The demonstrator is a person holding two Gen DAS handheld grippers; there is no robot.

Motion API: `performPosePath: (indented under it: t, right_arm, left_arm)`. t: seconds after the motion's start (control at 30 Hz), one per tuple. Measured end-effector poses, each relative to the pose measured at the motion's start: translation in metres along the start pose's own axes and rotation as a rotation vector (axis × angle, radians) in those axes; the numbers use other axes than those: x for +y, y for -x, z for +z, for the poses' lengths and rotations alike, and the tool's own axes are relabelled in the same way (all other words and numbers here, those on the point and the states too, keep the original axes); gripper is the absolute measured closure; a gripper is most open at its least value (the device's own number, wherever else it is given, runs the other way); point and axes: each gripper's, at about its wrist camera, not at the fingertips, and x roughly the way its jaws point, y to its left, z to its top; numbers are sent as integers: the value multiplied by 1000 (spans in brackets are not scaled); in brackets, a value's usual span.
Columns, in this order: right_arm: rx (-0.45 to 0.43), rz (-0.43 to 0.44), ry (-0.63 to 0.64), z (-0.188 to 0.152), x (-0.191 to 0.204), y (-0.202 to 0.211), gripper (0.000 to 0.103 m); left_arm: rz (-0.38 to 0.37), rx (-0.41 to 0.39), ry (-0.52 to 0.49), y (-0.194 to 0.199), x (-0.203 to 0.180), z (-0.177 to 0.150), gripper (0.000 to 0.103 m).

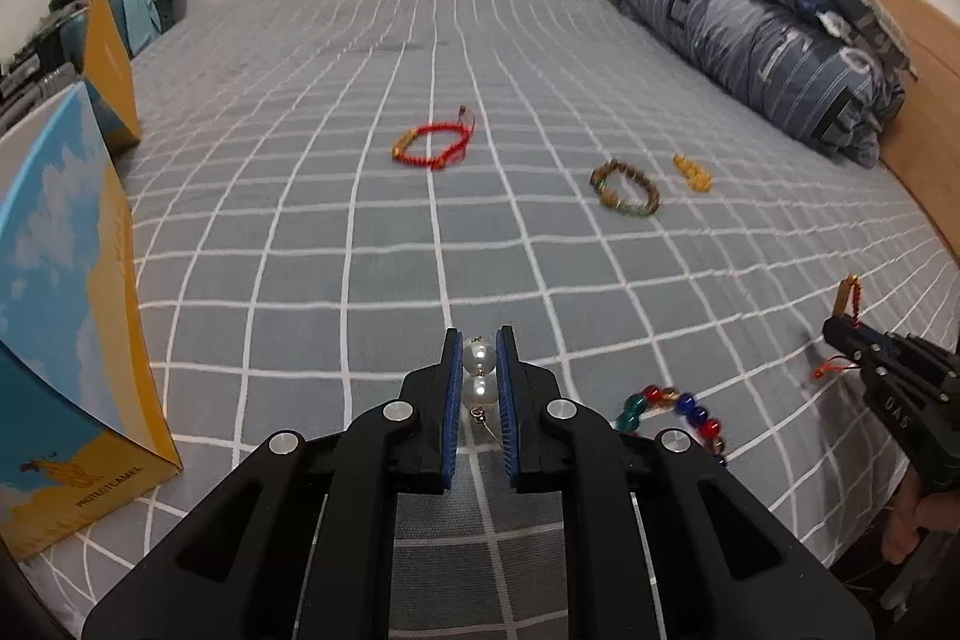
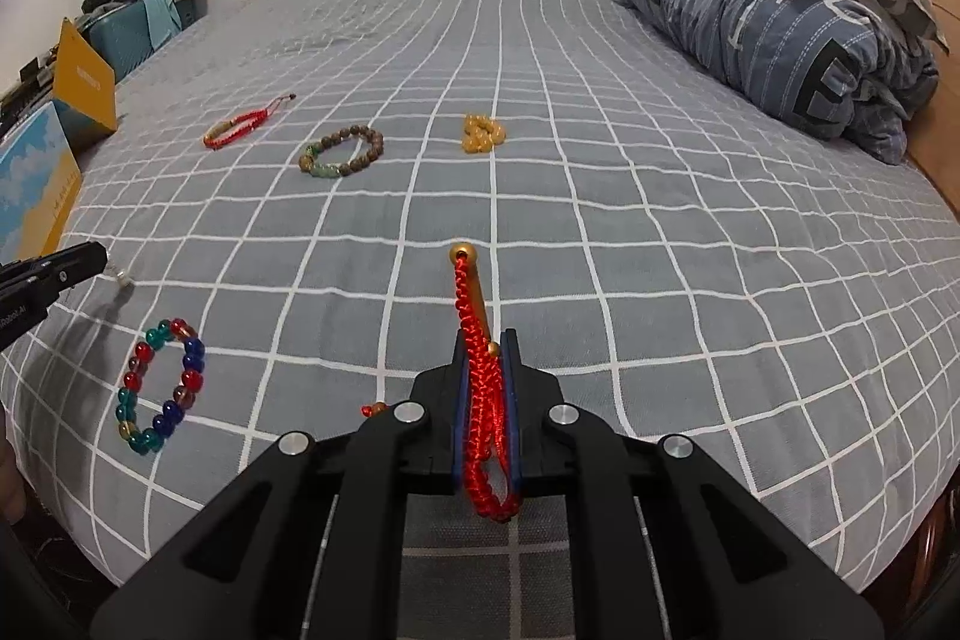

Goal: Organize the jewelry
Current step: 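Lift the pearl earrings and red cord bracelet and carry toward the box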

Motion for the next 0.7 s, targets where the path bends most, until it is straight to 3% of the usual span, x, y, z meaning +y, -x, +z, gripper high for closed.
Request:
performPosePath:
  t: [0.3, 0.53, 0.7]
  right_arm:
    - [-74, -25, 31, 2, 8, 14, 95]
    - [-73, -21, 9, 5, 7, 18, 95]
    - [-74, -11, -1, 8, 7, 20, 95]
  left_arm:
    - [-3, -104, -26, 32, -13, 9, 92]
    - [26, -181, -63, 50, -25, 14, 92]
    - [44, -189, -55, 53, -28, 17, 92]
